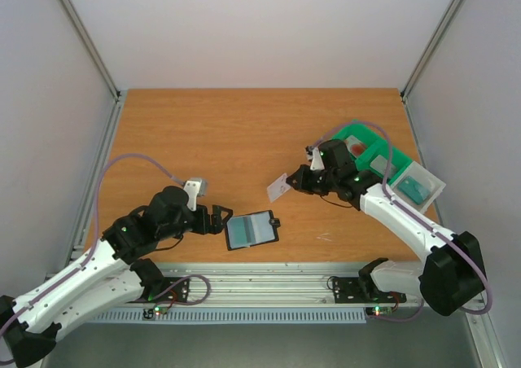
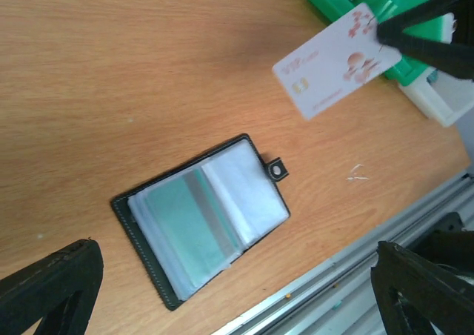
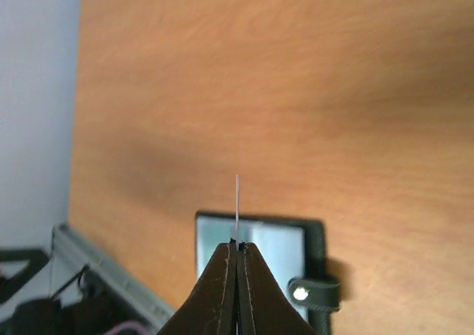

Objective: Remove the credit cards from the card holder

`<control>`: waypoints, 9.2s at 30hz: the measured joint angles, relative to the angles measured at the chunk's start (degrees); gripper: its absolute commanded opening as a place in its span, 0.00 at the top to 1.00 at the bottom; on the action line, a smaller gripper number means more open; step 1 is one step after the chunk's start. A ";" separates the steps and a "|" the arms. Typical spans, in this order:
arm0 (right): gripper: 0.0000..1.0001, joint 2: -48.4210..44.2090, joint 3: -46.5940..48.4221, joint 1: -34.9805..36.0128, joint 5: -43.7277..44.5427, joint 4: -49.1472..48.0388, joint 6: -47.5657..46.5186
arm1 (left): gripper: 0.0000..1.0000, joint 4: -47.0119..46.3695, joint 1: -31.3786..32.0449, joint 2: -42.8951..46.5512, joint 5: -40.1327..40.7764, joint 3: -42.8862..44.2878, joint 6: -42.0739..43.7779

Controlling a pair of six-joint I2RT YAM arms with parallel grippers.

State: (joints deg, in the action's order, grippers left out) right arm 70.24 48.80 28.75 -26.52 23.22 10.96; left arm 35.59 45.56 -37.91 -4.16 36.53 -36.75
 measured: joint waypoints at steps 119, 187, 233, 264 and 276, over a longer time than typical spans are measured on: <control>0.66 18.67 3.58 -51.04 20.50 -10.27 6.16 | 0.01 6.86 0.00 -6.16 7.17 3.32 5.38; 0.72 20.52 -1.36 20.09 3.28 -7.78 11.54 | 0.19 -21.00 -9.38 -12.98 -12.39 -16.61 -17.77; 0.99 28.44 -1.46 21.51 3.74 -14.86 13.86 | 0.30 -37.75 -9.62 -23.61 -19.34 -18.69 -22.18; 0.99 28.41 -2.10 21.51 3.50 -16.02 13.88 | 0.55 -47.12 -9.86 -29.64 -22.23 -20.35 -24.50; 0.81 25.94 -3.34 21.51 4.22 -15.74 13.70 | 0.98 -47.87 -9.88 -32.63 -23.19 -20.39 -25.73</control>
State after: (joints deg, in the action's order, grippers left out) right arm 96.18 45.45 50.26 -22.31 7.49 24.67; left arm -12.27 35.68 -70.54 -27.35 16.14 -62.48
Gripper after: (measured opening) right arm 0.115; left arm 0.096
